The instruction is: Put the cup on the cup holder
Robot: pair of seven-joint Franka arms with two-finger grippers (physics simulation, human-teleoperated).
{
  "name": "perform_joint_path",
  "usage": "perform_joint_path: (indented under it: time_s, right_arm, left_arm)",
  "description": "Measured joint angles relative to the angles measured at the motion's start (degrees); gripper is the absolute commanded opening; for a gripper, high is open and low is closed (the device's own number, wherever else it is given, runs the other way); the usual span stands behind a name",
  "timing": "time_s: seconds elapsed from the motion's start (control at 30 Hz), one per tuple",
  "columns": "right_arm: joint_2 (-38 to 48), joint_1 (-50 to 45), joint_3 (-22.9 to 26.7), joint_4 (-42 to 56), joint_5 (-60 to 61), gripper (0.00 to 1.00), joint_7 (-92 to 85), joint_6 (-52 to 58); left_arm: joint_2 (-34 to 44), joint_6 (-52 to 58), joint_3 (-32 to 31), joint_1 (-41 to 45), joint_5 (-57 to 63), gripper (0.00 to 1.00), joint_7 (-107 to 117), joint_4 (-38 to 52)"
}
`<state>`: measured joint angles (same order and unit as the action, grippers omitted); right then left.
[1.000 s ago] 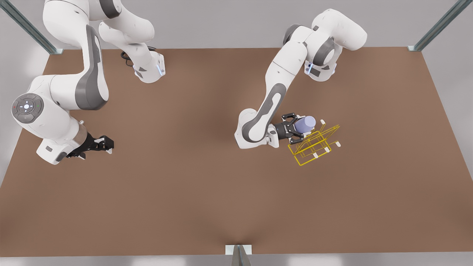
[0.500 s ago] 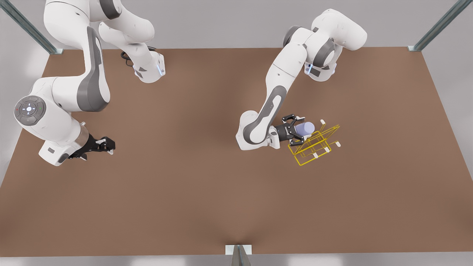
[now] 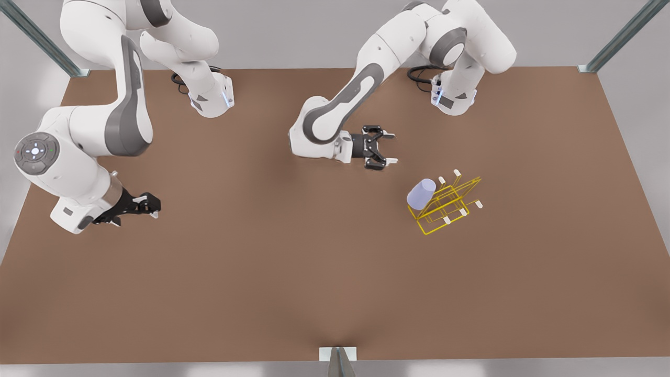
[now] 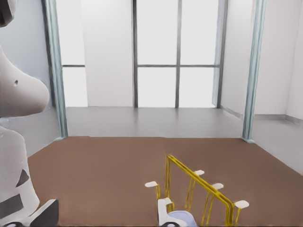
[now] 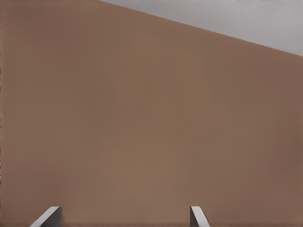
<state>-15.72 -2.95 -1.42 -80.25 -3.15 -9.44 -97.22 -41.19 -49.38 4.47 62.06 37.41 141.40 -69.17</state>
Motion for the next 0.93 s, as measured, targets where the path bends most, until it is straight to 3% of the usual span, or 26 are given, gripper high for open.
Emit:
perform_joint_path:
  time_s: [0.1, 0.2, 0.23, 0.3, 0.33, 0.4, 0.47, 0.67, 0.93]
  right_arm:
    - [-0.09, -0.16, 0.0, 0.05, 0.14, 1.0, 0.09, -0.02]
    - [-0.25, -0.15, 0.01, 0.06, 0.23, 1.0, 0.14, -0.1]
    - [-0.34, -0.18, 0.01, 0.02, 0.24, 1.0, 0.15, -0.17]
    - [-0.32, -0.17, 0.0, 0.05, 0.23, 1.0, 0.15, -0.22]
    - [-0.33, -0.08, 0.01, 0.05, 0.22, 1.0, 0.14, -0.27]
    - [-0.39, 0.05, 0.01, 0.06, 0.18, 1.0, 0.12, -0.37]
    - [-0.48, 0.07, 0.01, 0.06, 0.17, 1.0, 0.1, -0.46]
    - [-0.21, -0.17, 0.01, 0.12, 0.2, 1.0, 0.07, -0.36]
    - [1.07, -0.16, 0.01, 1.21, 0.32, 1.0, 0.25, 1.36]
  left_arm:
    - [10.79, -4.2, -0.77, -7.81, -5.49, 1.0, -5.94, 4.5]
    - [17.04, -9.12, -0.82, -23.16, -15.34, 1.0, -16.37, 5.91]
    - [17.75, -10.62, -2.38, -30.38, -18.1, 1.0, -20.84, 6.11]
    - [18.79, -13.44, -14.86, -51.51, -22.05, 1.0, -31.62, 6.24]
    - [19.36, -14.95, -13.61, -55.07, -24.06, 1.0, -38.12, 6.1]
    - [30.31, -21.1, -8.67, -57.73, -28.32, 1.0, -50.11, -9.88]
    - [32.33, -26.6, -9.97, -60.09, -30.84, 1.0, -59.33, -15.62]
    - [28.98, -33.71, -10.6, -59.64, -33.77, 1.0, -81.92, -12.1]
    - [26.31, -34.4, -10.61, -59.52, -34.44, 1.0, -102.43, -7.93]
